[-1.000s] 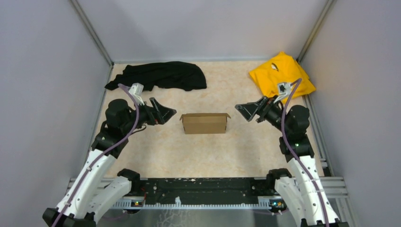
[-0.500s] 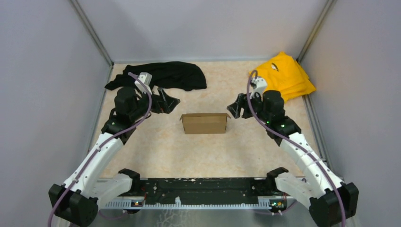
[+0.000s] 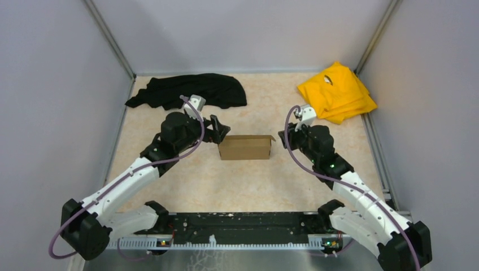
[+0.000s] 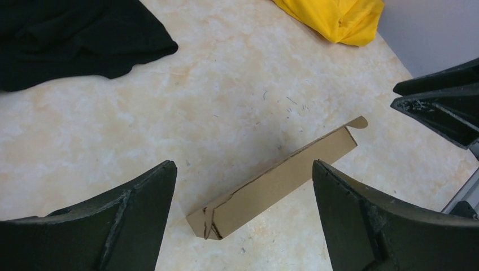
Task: Fold the paper box
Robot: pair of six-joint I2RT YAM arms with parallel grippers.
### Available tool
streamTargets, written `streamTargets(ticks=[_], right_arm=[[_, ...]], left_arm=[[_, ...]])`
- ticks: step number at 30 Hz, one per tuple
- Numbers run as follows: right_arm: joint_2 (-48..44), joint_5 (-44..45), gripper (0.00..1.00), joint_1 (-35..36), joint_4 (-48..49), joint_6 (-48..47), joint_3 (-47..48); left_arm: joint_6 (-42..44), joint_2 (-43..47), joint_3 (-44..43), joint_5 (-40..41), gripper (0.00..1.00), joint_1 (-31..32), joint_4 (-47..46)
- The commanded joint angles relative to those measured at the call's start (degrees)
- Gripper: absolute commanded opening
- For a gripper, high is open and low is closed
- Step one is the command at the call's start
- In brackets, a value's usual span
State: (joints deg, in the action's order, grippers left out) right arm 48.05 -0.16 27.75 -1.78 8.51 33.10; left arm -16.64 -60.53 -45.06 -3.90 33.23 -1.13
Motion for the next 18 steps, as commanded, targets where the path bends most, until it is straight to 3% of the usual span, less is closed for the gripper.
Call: streamTargets(ticks=[1, 16, 18], right_arm=[[-0.93, -2.44, 0.32, 0.38, 6.45, -0.88, 2.11], [2.02, -10.37, 0.33, 0.37, 4.39, -1.69, 3.71], [2.04, -10.55, 0.31, 0.38, 4.24, -1.83, 3.64]], left_arm=[[3.77, 1.37, -1.55, 9.23, 0.96, 3.78, -0.82], [4.99, 7.01, 2.39, 15.31, 0.83, 4.83, 3.22], [4.87, 6.59, 2.28, 15.66, 0.71, 4.85, 3.6]])
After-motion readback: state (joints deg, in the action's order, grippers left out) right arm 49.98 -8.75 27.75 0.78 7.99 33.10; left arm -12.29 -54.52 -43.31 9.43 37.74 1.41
